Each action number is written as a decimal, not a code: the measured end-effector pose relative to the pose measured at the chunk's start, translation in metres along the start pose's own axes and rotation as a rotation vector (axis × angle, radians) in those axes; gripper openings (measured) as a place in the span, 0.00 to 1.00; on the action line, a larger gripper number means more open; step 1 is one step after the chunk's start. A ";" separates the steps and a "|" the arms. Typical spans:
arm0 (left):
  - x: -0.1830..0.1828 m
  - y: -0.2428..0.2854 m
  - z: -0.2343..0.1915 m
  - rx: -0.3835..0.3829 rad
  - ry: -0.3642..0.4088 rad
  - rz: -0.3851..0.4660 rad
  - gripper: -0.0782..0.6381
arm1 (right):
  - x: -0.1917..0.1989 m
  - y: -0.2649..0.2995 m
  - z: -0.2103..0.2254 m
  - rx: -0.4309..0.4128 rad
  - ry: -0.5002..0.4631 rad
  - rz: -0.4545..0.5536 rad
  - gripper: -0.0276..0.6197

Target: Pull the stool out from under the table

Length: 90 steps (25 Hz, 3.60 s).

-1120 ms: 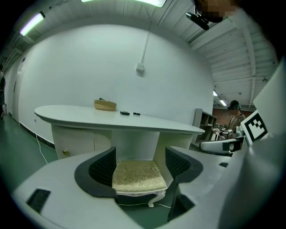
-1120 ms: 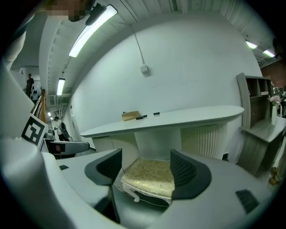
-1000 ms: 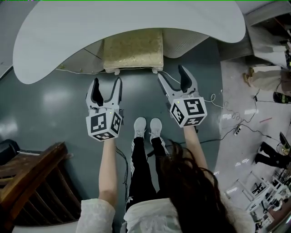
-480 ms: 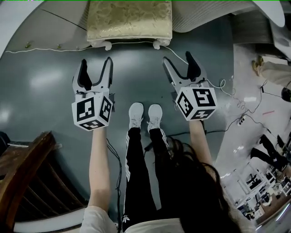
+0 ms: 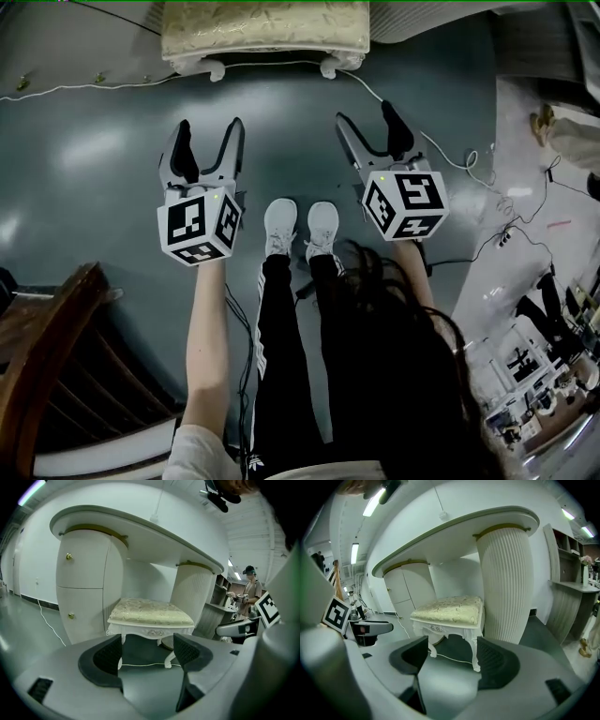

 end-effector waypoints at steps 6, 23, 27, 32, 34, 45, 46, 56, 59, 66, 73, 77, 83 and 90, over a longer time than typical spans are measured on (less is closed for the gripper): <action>-0.011 0.025 -0.011 0.003 0.034 0.026 0.56 | -0.009 0.041 0.017 -0.024 -0.016 -0.021 0.56; 0.020 0.100 -0.080 -0.053 0.053 -0.101 0.60 | 0.031 0.097 0.050 0.044 -0.016 -0.130 0.56; 0.040 0.119 -0.104 -0.060 0.091 -0.182 0.61 | 0.041 0.117 0.058 0.031 -0.063 -0.176 0.56; 0.053 0.136 -0.121 -0.071 0.107 -0.212 0.61 | 0.055 0.127 0.067 0.032 -0.081 -0.218 0.56; 0.059 0.141 -0.126 -0.063 0.122 -0.233 0.61 | 0.057 0.131 0.070 0.037 -0.064 -0.213 0.56; 0.082 0.153 -0.136 -0.037 0.159 -0.298 0.61 | 0.075 0.144 0.072 0.038 -0.073 -0.244 0.56; 0.084 0.156 -0.136 -0.028 0.174 -0.304 0.61 | 0.076 0.145 0.073 0.042 -0.075 -0.245 0.56; 0.084 0.185 -0.129 0.037 0.232 -0.321 0.61 | 0.082 0.153 0.078 0.064 -0.052 -0.230 0.55; 0.083 0.193 -0.123 0.054 0.244 -0.325 0.61 | 0.085 0.154 0.078 0.074 -0.046 -0.230 0.55; 0.086 0.193 -0.125 0.037 0.248 -0.318 0.60 | 0.086 0.159 0.080 0.097 -0.065 -0.229 0.48; 0.085 0.194 -0.126 0.042 0.266 -0.316 0.59 | 0.089 0.160 0.080 0.115 -0.136 -0.220 0.44; 0.088 0.191 -0.125 0.047 0.261 -0.342 0.59 | 0.090 0.158 0.081 0.103 -0.153 -0.227 0.44; 0.085 0.194 -0.126 0.058 0.277 -0.376 0.58 | 0.089 0.158 0.081 0.098 -0.158 -0.245 0.44; 0.087 0.194 -0.125 0.058 0.280 -0.397 0.58 | 0.088 0.159 0.083 0.098 -0.176 -0.257 0.44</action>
Point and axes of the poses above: the fingertips, and each gripper's own axes: y forward along the fingers, z to its right, x out of its underside, the point moved 5 cm from there along -y, backward along the fingers, and after that the axes turned 15 degrees about z, right-handed, at the moved point
